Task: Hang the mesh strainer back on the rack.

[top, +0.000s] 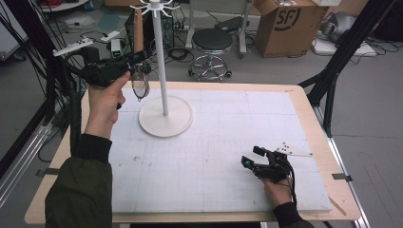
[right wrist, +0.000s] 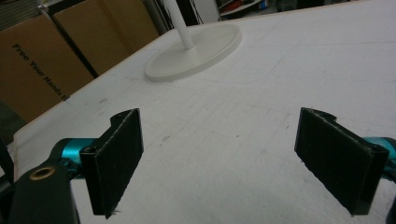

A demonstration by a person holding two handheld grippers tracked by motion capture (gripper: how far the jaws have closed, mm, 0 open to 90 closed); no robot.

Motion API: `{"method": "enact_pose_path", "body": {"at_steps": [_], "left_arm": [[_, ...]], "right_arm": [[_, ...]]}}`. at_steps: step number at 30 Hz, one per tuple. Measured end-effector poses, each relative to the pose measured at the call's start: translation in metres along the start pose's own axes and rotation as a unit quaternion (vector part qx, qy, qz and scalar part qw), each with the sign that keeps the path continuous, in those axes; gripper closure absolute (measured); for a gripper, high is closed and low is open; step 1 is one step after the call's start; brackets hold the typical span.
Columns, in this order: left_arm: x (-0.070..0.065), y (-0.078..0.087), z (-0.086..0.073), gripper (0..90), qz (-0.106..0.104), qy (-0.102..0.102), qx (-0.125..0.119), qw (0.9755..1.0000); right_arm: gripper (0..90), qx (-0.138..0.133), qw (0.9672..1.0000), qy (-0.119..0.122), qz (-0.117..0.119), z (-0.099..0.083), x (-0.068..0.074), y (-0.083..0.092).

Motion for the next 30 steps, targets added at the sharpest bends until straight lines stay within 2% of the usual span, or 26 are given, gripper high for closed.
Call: {"method": "enact_pose_path", "body": {"at_steps": [6, 11, 15, 18, 22, 24, 27, 30], "left_arm": [[0.003, -0.006, -0.002, 69.3, -0.002, 0.005, -0.005, 1.0], [0.003, -0.013, -0.007, 69.2, -0.018, 0.014, -0.003, 0.9997], [0.004, -0.019, -0.009, 69.3, -0.023, 0.015, -0.005, 0.9996], [0.004, -0.02, -0.01, 69.4, -0.022, 0.01, -0.003, 0.9997], [0.008, -0.018, -0.009, 68.3, -0.005, 0.0, -0.002, 1.0], [0.009, -0.016, -0.01, 63.1, -0.001, 0.006, 0.0, 1.0], [0.012, -0.013, -0.011, 48.6, 0.017, -0.003, 0.008, 0.9998], [0.008, -0.009, -0.015, 46.2, 0.01, -0.013, 0.007, 0.9998]], "right_arm": [[14.8, -0.002, 1.0, -0.003, -0.002, 0.0, -0.001, 0.003], [14.8, -0.004, 1.0, 0.0, -0.003, 0.0, -0.002, 0.002], [14.8, -0.001, 1.0, -0.001, -0.001, -0.001, -0.001, 0.002], [14.8, -0.004, 1.0, -0.001, -0.003, 0.0, -0.002, 0.002], [14.8, -0.004, 1.0, -0.001, -0.003, 0.001, -0.002, 0.003], [14.8, -0.005, 1.0, 0.0, -0.003, 0.001, -0.002, 0.003], [14.8, -0.005, 1.0, 0.0, -0.003, 0.001, -0.001, 0.003], [14.8, -0.005, 1.0, 0.001, -0.003, 0.0, -0.001, 0.003]]}}
Point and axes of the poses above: each handheld gripper's, and its own axes: y roughly backward along the jaws, z roughly out of its top, x roughly to its left, the point moved 10 cm from there along -y, roughly forward along the jaws, and after that the axes turned 12 degrees about -z, right-handed, at the moved point
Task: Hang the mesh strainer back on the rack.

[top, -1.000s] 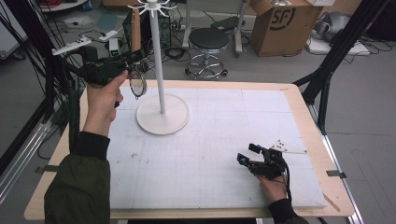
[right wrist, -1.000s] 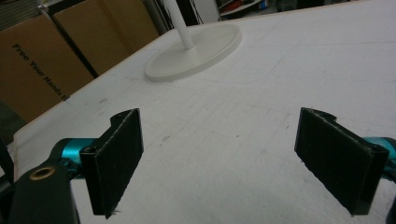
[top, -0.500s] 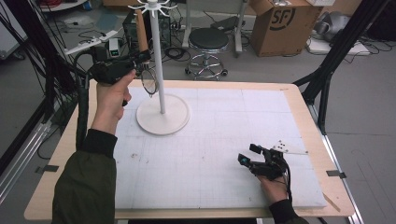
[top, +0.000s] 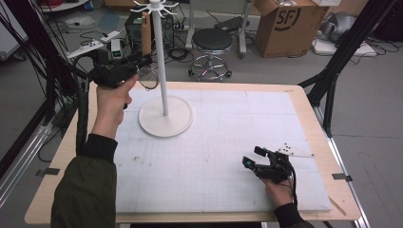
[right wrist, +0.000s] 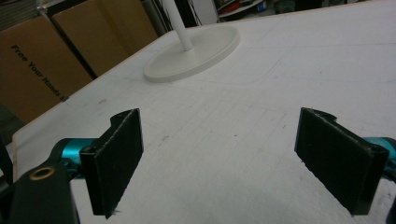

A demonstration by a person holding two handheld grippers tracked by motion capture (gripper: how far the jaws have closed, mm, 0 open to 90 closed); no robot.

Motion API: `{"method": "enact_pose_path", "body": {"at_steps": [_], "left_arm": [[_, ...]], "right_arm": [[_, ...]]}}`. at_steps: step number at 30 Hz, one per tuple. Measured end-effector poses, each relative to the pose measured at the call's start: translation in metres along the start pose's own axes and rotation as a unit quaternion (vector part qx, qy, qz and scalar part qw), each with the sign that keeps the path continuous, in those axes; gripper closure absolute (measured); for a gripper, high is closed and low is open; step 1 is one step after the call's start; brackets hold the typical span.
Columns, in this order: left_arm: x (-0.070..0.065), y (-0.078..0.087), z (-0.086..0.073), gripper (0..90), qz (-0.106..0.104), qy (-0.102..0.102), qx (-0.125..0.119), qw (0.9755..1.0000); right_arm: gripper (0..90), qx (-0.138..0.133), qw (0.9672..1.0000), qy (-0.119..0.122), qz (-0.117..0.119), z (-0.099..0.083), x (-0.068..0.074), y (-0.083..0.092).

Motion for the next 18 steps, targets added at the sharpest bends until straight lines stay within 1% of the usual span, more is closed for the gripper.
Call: {"method": "enact_pose_path", "body": {"at_steps": [5, 6, 13, 16, 17, 18], "left_arm": [[-0.002, 0.011, -0.017, 42.0, 0.009, -0.015, 0.021, 0.9996], [-0.003, 0.014, -0.02, 41.5, 0.006, -0.012, 0.022, 0.9997], [-0.004, 0.036, -0.037, 38.6, 0.011, -0.011, 0.026, 0.9995], [-0.009, 0.044, -0.045, 37.2, 0.003, -0.012, 0.026, 0.9996], [-0.01, 0.046, -0.049, 37.0, 0.003, -0.012, 0.032, 0.9994], [-0.012, 0.048, -0.053, 36.5, 0.001, -0.013, 0.032, 0.9994]], "right_arm": [[14.7, 0.004, 1.0, 0.002, 0.0, -0.001, 0.001, 0.0], [14.7, 0.004, 1.0, 0.004, 0.0, -0.001, 0.001, 0.0], [14.7, 0.004, 1.0, 0.005, -0.001, -0.001, 0.002, -0.001], [14.7, 0.003, 1.0, 0.006, 0.0, -0.001, 0.003, -0.001], [14.7, 0.003, 1.0, 0.005, 0.001, -0.001, 0.003, -0.001], [14.7, 0.004, 1.0, 0.004, 0.001, -0.001, 0.004, -0.001]]}}
Point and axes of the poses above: each handheld gripper's, and its own axes: y roughly backward along the jaws, z roughly out of its top, x roughly to its left, the point moved 10 cm from there along -y, roughly forward along the jaws, and after that the axes turned 12 degrees about -z, right-handed, at the moved point
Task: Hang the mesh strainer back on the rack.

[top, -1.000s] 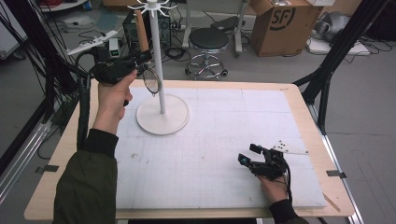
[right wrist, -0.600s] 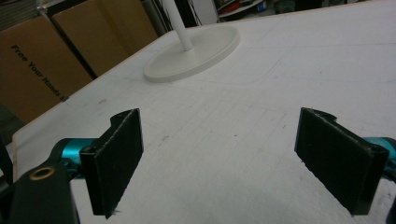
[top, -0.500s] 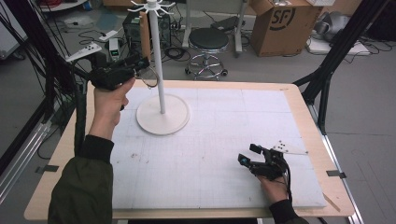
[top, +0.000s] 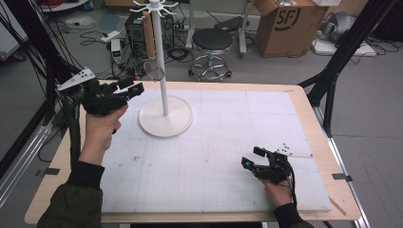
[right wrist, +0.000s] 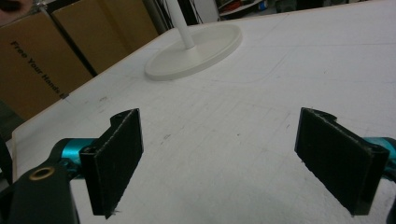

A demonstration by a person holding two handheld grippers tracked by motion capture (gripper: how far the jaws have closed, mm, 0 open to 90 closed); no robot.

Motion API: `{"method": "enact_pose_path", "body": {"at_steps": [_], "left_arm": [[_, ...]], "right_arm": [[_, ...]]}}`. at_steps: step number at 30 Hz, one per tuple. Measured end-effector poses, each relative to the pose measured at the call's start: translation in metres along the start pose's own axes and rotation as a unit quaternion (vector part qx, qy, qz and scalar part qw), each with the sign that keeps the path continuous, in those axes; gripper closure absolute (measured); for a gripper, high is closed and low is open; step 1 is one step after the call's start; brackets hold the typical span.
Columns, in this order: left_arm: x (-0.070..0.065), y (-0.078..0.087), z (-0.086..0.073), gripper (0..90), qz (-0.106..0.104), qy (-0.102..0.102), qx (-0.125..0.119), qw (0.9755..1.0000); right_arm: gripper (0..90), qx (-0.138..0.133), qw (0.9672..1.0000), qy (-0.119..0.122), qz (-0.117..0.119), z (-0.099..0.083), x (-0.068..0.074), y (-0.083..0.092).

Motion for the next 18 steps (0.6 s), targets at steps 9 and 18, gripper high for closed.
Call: {"method": "enact_pose_path", "body": {"at_steps": [9, 18], "left_arm": [[-0.007, 0.014, -0.034, 35.7, -0.007, 0.008, 0.007, 0.9999], [-0.011, 0.028, -0.073, 34.1, -0.014, 0.024, 0.025, 0.9993]], "right_arm": [[14.7, 0.001, 1.0, 0.003, -0.003, 0.0, 0.0, 0.0], [14.7, 0.0, 1.0, 0.003, -0.002, 0.0, 0.002, -0.001]]}}
Point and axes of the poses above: each handheld gripper's, and its own axes: y roughly backward along the jaws, z roughly out of its top, x roughly to its left, the point moved 10 cm from there along -y, roughly forward along the jaws, and after that the axes turned 12 degrees about -z, right-handed, at the moved point
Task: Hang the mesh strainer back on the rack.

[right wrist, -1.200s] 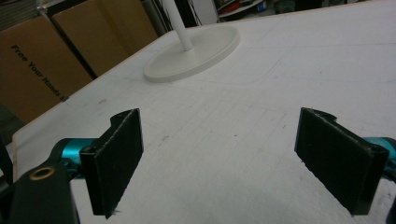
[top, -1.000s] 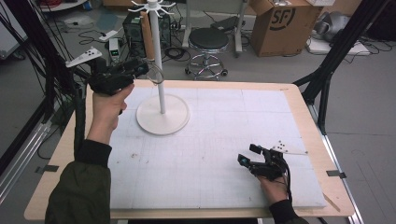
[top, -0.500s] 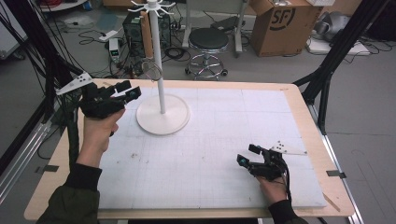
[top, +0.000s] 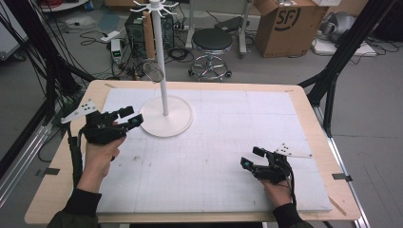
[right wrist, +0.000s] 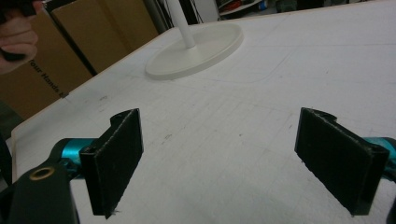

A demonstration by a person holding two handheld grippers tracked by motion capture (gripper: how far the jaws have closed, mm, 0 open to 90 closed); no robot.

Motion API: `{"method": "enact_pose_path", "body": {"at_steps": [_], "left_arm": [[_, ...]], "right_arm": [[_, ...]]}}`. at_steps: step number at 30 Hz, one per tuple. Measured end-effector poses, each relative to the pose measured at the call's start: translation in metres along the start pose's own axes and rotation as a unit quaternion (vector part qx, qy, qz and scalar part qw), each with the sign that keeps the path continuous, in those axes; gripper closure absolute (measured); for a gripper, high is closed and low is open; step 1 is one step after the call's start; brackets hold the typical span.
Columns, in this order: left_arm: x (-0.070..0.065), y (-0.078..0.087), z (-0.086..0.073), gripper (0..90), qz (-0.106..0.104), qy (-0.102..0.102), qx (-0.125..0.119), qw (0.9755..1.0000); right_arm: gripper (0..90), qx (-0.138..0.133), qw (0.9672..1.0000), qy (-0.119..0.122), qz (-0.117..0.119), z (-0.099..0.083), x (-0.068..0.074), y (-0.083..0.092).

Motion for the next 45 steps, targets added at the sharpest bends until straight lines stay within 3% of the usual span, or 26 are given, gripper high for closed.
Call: {"method": "enact_pose_path", "body": {"at_steps": [6, 15, 26, 39, 45], "left_arm": [[-0.005, 0.007, -0.026, 31.4, -0.007, 0.003, -0.002, 1.0], [-0.004, 0.009, -0.067, 30.4, -0.007, 0.015, 0.014, 0.9998], [-0.006, 0.007, -0.084, 30.1, -0.007, 0.018, 0.029, 0.9994], [-0.01, 0.01, -0.106, 30.1, -0.011, 0.037, 0.044, 0.9983], [-0.009, 0.014, -0.119, 30.0, -0.002, 0.039, 0.057, 0.9976]], "right_arm": [[14.7, 0.003, 1.0, 0.003, 0.0, -0.001, 0.001, -0.002], [14.7, 0.002, 1.0, 0.001, -0.001, -0.001, 0.002, -0.002], [14.7, 0.005, 1.0, 0.001, 0.002, -0.001, 0.003, -0.003], [14.7, 0.002, 1.0, 0.004, -0.001, 0.0, 0.003, -0.001], [14.7, 0.001, 1.0, 0.007, -0.005, 0.0, 0.002, -0.001]]}}
Point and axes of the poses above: each handheld gripper's, and its own axes: y roughly backward along the jaws, z roughly out of its top, x roughly to its left, the point moved 10 cm from there along -y, roughly forward along the jaws, and after that the axes turned 12 degrees about -z, right-handed, at the moved point
